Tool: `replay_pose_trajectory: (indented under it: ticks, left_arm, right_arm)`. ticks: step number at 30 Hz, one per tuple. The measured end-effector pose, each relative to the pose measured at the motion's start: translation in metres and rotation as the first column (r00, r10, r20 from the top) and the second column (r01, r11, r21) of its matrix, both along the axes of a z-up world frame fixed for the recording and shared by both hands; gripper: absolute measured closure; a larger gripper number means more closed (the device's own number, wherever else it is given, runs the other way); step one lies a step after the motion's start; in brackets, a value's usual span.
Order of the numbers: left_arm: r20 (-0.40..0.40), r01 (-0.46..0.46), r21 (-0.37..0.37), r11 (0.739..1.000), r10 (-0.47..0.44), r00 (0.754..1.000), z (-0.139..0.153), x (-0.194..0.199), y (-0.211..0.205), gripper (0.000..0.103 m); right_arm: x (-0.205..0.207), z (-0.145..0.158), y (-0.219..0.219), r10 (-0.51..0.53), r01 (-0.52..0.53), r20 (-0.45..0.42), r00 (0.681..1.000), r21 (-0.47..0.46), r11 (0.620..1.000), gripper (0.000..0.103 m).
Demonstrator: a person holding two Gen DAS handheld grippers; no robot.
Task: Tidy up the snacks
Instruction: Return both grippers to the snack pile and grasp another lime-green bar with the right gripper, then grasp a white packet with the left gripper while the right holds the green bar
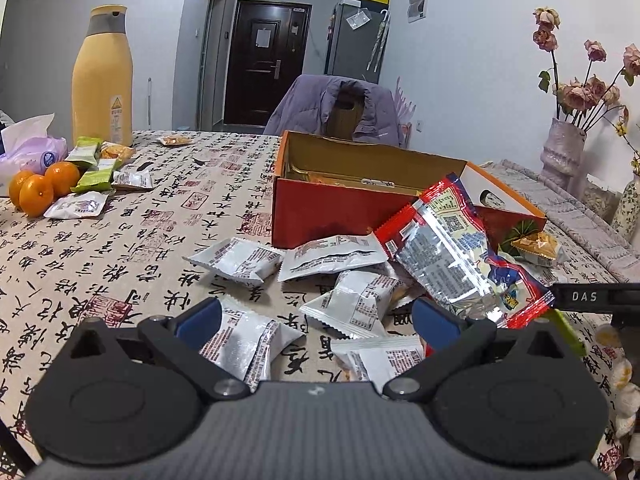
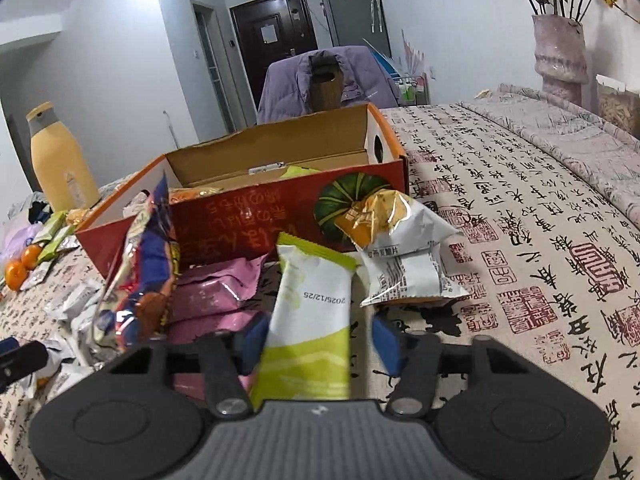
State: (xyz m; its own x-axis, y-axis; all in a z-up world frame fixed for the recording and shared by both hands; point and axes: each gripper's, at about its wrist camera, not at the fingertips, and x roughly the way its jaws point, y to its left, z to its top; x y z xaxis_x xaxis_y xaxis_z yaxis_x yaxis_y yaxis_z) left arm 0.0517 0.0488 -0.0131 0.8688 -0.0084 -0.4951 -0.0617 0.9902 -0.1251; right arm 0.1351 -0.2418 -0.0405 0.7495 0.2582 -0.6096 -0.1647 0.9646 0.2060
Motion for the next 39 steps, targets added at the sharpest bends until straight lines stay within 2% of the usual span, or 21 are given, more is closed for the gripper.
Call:
replay_pose_trajectory:
  ticks: [1, 7, 14, 20, 25, 29, 31, 33, 37, 38, 39]
  left_arm:
    - [-0.001, -0.001, 0.000, 1.000, 0.001, 1.000, 0.000, 0.000, 0.000, 0.000]
    - [-0.013, -0.007, -0.002, 1.000, 0.007, 1.000, -0.002, 0.003, 0.001, 0.000]
    - [-0.016, -0.018, 0.017, 1.000, 0.018, 1.000, 0.000, 0.003, 0.004, 0.000]
    - [-0.043, -0.028, 0.096, 0.995, 0.032, 0.999, -0.001, 0.006, 0.010, 0.000]
    - [-0.104, -0.020, 0.169, 0.985, 0.038, 0.994, -0.006, 0.018, 0.015, 0.000]
    - [-0.153, 0.004, 0.185, 0.983, 0.025, 0.988, -0.014, 0.026, 0.019, 0.000]
    - [-0.169, 0.003, 0.193, 0.981, 0.030, 0.985, -0.017, 0.029, 0.020, 0.003]
    - [-0.174, 0.010, 0.191, 0.982, 0.024, 0.984, -0.017, 0.029, 0.020, 0.019]
    - [-0.176, 0.021, 0.159, 0.987, 0.008, 0.984, -0.018, 0.029, 0.022, 0.038]
    - [-0.173, 0.027, 0.147, 0.989, -0.001, 0.985, -0.017, 0.027, 0.023, 0.050]
    - [-0.170, 0.033, 0.137, 0.990, -0.010, 0.985, -0.017, 0.026, 0.023, 0.052]
  right_arm:
    - [0.000, -0.001, 0.000, 0.008, -0.008, 0.002, 1.000, -0.009, 1.000, 0.063]
    - [-0.007, -0.002, 0.003, 0.037, -0.035, 0.038, 0.999, -0.051, 0.998, 0.065]
    - [-0.030, 0.006, 0.004, 0.054, -0.044, 0.124, 0.991, -0.083, 0.996, 0.065]
    - [-0.043, 0.013, -0.008, 0.035, -0.024, 0.173, 0.984, -0.065, 0.998, 0.065]
    - [-0.049, 0.013, -0.012, 0.027, -0.017, 0.180, 0.983, -0.059, 0.998, 0.065]
    - [-0.052, 0.011, -0.013, 0.033, -0.022, 0.177, 0.984, -0.063, 0.998, 0.065]
    - [-0.054, 0.011, -0.012, 0.036, -0.024, 0.178, 0.983, -0.067, 0.997, 0.065]
    - [-0.055, 0.011, -0.011, 0.040, -0.028, 0.181, 0.983, -0.069, 0.997, 0.065]
    - [-0.056, 0.011, -0.009, 0.047, -0.034, 0.180, 0.983, -0.071, 0.997, 0.065]
    - [-0.056, 0.010, -0.009, 0.048, -0.036, 0.180, 0.983, -0.071, 0.997, 0.065]
    - [-0.056, 0.010, -0.009, 0.049, -0.036, 0.179, 0.983, -0.071, 0.997, 0.065]
